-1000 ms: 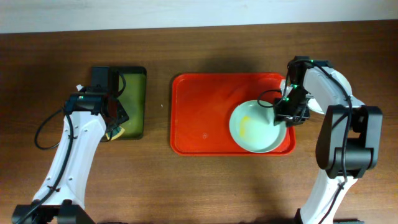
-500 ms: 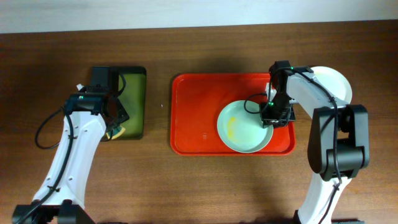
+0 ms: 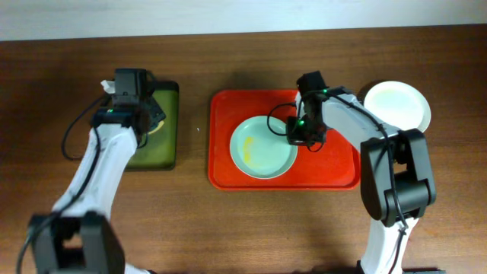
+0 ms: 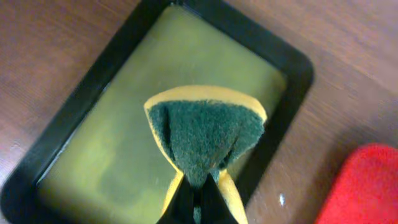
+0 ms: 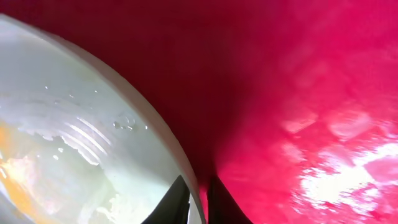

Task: Clean dirty plates on tray and stack at the side
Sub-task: 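Grasp the light green plate rim with the right gripper and pull it left, then scrub the light green plate with the sponge in the left gripper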

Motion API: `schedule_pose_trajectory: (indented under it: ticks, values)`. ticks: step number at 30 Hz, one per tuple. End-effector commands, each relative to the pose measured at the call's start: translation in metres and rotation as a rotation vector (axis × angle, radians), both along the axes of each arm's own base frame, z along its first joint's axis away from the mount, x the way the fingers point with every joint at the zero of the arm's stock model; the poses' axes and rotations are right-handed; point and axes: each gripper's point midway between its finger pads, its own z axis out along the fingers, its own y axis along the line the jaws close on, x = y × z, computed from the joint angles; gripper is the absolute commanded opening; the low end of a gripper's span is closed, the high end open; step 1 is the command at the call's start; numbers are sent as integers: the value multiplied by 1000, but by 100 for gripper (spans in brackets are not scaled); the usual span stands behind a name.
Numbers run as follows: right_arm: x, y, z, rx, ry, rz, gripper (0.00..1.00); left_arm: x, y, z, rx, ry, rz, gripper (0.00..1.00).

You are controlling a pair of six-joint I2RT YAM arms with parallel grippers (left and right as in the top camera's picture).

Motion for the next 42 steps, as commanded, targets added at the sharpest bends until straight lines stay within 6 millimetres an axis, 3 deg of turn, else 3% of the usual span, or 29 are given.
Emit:
schedule_pose_trajectory:
  ticks: [1,6,9,11,12,16,17,20,22,25,28,29,37,40,42]
  values:
    - [-7,-10,-13,-72,22,-19,13,12,7,-49,38,70,9,0]
    - [-3,-10,-13,-75,8,-21,13,9,7,-109,44,183,8,0]
    - [-3,-10,-13,-74,6,-21,13,7,7,-119,50,210,-3,0]
    - [-3,-10,-13,-74,5,-21,14,11,7,-110,83,202,-69,0]
    - [-3,-10,-13,-74,5,-21,14,15,7,-100,101,187,-105,0]
    - [-1,-10,-13,-71,-1,-21,14,27,4,-7,106,7,-124,0]
    - [-1,-10,-13,-71,-1,-22,14,27,-3,24,72,-68,-146,0]
    - [0,-9,-13,-70,-4,-21,14,17,-27,79,-36,-200,-231,0]
    - [0,-6,-12,-51,-6,-20,14,2,-49,95,-137,-216,-313,0]
    - [2,1,-11,-13,-9,-16,14,-13,-75,81,-256,-137,-385,0]
    - [3,10,-8,39,-13,1,13,-23,-113,43,-333,-19,-410,0]
    - [3,12,-8,48,-16,12,8,-24,-123,35,-337,2,-426,0]
    - [2,14,-7,59,-19,31,4,-35,-248,-53,-336,132,-682,0]
    - [3,14,-7,58,-19,31,4,-35,-269,-67,-319,120,-716,0]
    - [3,13,-7,56,-20,31,4,-33,-264,-78,-282,131,-646,0]
